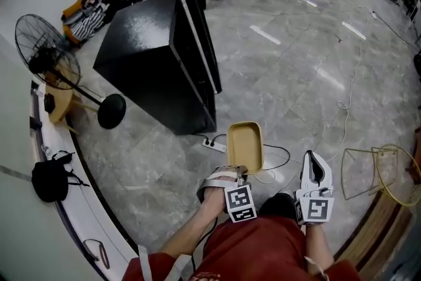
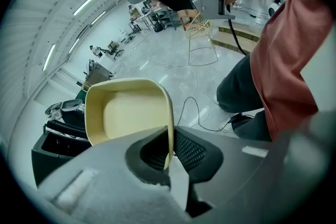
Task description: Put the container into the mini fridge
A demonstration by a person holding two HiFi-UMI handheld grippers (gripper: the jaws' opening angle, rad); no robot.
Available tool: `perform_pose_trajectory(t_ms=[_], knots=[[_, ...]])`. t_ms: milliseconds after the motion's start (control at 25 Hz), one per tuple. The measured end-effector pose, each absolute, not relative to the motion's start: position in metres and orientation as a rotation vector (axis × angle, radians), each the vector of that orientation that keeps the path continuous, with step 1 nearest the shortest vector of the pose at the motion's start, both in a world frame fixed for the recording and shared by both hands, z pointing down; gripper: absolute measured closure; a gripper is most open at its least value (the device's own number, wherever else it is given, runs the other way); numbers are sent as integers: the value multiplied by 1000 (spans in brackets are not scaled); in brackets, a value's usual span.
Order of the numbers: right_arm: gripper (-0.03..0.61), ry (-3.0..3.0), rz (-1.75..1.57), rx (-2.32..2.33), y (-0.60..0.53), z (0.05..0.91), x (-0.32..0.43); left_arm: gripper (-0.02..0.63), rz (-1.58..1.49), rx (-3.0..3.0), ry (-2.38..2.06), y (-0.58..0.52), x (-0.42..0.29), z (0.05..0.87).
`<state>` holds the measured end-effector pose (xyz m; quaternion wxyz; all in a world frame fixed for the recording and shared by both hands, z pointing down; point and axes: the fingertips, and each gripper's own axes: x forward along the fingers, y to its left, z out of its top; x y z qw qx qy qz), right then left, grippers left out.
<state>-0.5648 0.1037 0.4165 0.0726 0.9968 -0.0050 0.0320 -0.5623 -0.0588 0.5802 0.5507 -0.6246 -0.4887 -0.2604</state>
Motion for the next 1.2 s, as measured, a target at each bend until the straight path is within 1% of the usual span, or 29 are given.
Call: perform_pose_trajectory(t_ms=[240,520,800,1200], knots=[[578,-44,99,3014,113,422,-543,594,-634,-1500,-1156,-53,-546,576],[578,-73,89,3037,149,435,-491,594,-663,-1497,-1125,-25,-498,577],[578,-81,103,3064,213,441,-428,594,-698,-1506,-1100,30,-437,576],[578,-105,83,3102,319,435,-345,594,-695,-1549,-1071,141,-353,555]])
